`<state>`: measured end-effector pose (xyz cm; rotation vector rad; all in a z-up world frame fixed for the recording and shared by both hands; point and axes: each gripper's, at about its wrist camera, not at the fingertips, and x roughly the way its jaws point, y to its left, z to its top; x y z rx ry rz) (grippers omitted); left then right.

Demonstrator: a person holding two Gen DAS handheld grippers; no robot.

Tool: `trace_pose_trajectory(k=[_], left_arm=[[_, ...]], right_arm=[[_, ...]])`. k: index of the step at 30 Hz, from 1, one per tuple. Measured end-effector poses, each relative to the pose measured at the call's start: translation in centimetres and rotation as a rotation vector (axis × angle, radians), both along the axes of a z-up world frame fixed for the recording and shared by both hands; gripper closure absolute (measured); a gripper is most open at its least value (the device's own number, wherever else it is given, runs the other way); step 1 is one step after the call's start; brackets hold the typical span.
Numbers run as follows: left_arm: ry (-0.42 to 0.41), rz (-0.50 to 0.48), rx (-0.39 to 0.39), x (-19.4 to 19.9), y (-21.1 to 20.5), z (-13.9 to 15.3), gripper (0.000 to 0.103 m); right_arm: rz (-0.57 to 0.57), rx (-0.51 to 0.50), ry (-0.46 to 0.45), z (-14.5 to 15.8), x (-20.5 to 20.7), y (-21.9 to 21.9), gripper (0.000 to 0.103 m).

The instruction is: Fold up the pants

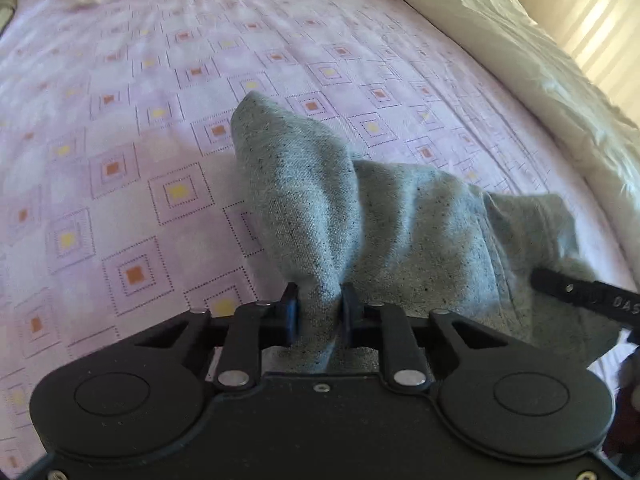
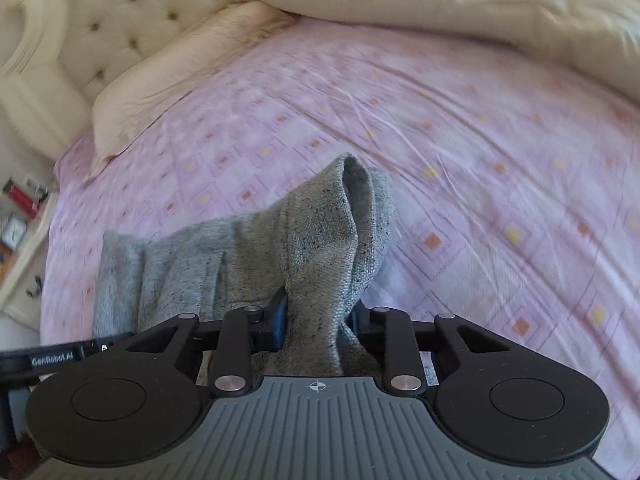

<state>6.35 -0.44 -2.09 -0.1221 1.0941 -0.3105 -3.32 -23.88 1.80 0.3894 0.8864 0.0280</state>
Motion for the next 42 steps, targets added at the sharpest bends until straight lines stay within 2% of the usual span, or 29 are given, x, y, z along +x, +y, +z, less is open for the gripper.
trace_pose_trajectory(k=[2,6,11,14,17,20,21,23,24,25,26,28,31,34,37,39,41,42], left_arm=[[-0.036,0.008,0.03,-0.8,-0.2,0.8,0.084],[-0.087,0.056,0.001,-1.8,1.3,3.3,0.087],[-0.17,0.138,0.039,-1.1,4.8,6.0,0.087],[-0.185,0.212,0.037,0.6,7.8,7.3,0.087],[-0.176,0.298,0.029,2.7,10.9,7.2,0.087],[-0.144,0.36,0.019,4.4,13.6,6.2,0.086],[-0.12,0.375,0.017,5.0,14.2,5.3,0.084],[-0.058,0.408,0.029,6.1,15.4,3.2,0.08],[-0.027,0.425,0.053,6.5,15.8,2.0,0.075],[-0.012,0.441,0.077,6.5,15.9,0.7,0.062],[-0.006,0.44,0.07,6.4,16.2,-0.3,0.058],[-0.024,0.458,0.062,5.9,16.3,-0.9,0.052],[-0.048,0.459,0.079,5.3,16.1,0.2,0.054],[-0.077,0.498,0.092,3.7,15.4,2.4,0.062],[-0.124,0.476,0.098,1.7,13.8,4.0,0.061],[-0.107,0.457,0.073,0.6,12.6,4.1,0.061],[-0.059,0.447,0.049,-0.1,11.6,2.9,0.06],[-0.029,0.446,0.066,0.1,11.2,2.0,0.059]], right_arm=[[0.035,-0.026,-0.039,1.1,-0.3,0.6,0.077],[0.121,-0.025,-0.096,3.4,0.2,2.1,0.077],[0.215,0.029,-0.128,5.1,5.2,5.3,0.077],[0.281,0.057,-0.144,5.5,9.2,7.7,0.077],[0.331,0.098,-0.142,5.0,12.8,9.7,0.077],[0.359,0.111,-0.113,3.1,15.6,11.3,0.076],[0.364,0.096,-0.088,2.1,16.3,11.5,0.072],[0.344,0.003,-0.027,-0.3,17.2,12.0,0.068],[0.338,-0.057,-0.003,-1.7,17.4,12.0,0.062],[0.341,-0.051,-0.016,-2.5,17.3,11.5,0.058],[0.334,-0.029,-0.026,-2.8,17.3,11.1,0.052],[0.338,-0.017,-0.026,-2.5,17.1,10.8,0.051],[0.356,-0.072,-0.075,-0.9,16.1,11.2,0.053],[0.369,-0.125,-0.206,1.7,13.7,11.2,0.056],[0.434,-0.142,-0.265,2.8,11.0,11.5,0.056],[0.49,-0.184,-0.247,2.1,9.7,11.9,0.056],[0.529,-0.265,-0.158,0.1,9.7,12.4,0.056],[0.546,-0.286,-0.129,-0.7,9.7,12.6,0.056]])
